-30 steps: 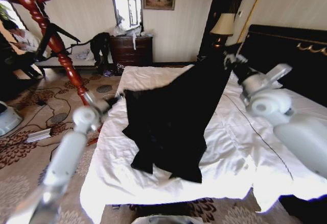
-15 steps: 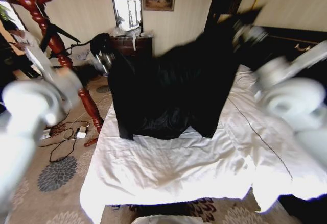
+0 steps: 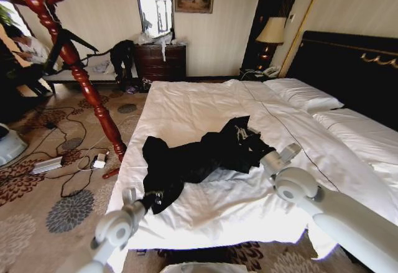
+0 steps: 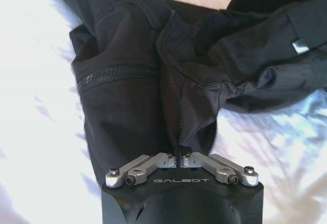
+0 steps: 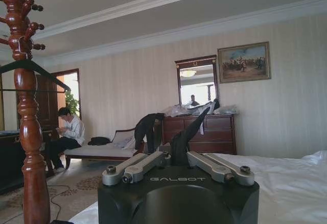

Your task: Pick up the clothes from the bed and hang them on the clothes hanger.

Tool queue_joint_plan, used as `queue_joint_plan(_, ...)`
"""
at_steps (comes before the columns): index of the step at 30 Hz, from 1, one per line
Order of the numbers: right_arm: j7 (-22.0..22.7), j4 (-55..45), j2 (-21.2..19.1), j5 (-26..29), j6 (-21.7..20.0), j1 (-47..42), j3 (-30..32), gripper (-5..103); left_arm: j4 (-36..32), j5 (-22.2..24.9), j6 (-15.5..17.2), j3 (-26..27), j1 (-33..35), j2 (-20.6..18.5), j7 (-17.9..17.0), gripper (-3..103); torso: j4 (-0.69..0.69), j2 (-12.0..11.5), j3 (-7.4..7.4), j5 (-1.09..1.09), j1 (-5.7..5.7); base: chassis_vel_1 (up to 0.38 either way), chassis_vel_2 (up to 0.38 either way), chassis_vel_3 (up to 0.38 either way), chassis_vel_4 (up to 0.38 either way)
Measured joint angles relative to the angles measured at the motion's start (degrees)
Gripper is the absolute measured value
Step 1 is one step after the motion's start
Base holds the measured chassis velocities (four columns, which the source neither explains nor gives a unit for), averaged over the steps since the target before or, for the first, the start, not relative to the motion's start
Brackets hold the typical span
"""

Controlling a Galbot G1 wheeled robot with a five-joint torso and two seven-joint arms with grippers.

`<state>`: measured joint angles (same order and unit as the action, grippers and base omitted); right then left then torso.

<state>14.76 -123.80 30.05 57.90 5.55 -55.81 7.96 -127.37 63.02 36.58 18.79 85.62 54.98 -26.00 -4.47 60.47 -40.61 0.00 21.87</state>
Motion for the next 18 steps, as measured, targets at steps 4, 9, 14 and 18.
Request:
queue_joint_plan(4, -0.09, 0.27, 1.02, -0.48, 0.04, 0.12, -0.01, 1, -6.62, 3.81, 2.62, 2.24, 4.78, -1.28, -2.55, 11, 0.0, 0.0, 0.0, 0.01, 0.0, 0.0, 0.0, 0.0, 0.0)
queue_joint_plan(9, -0.22, 0.54, 1.89, -0.94, 0.25, -0.03, 0.55, 1, -12.18, 5.19, 3.48, 4.01, 7.6, -3.22, -3.0, 22, 0.02, 0.0, 0.0, 0.0, 0.0, 0.0, 0.0, 0.0, 0.0)
queue_joint_plan(14, -0.29, 1.07, 2.87, -1.14, 0.4, 0.08, 0.82, 1, -15.02, 10.54, 4.36, 5.28, 1.76, -6.32, -2.97, 43, -0.03, -0.01, -0.01, 0.0, 0.01, 0.0, 0.0, 0.0, 0.0)
queue_joint_plan(18, -0.32, 1.31, 3.15, -1.18, 0.52, 0.06, 1.08, 1, -13.36, 12.95, 4.51, 4.94, -1.58, -8.5, -3.15, 55, 0.01, -0.01, -0.01, -0.01, 0.01, 0.0, 0.0, 0.0, 0.0)
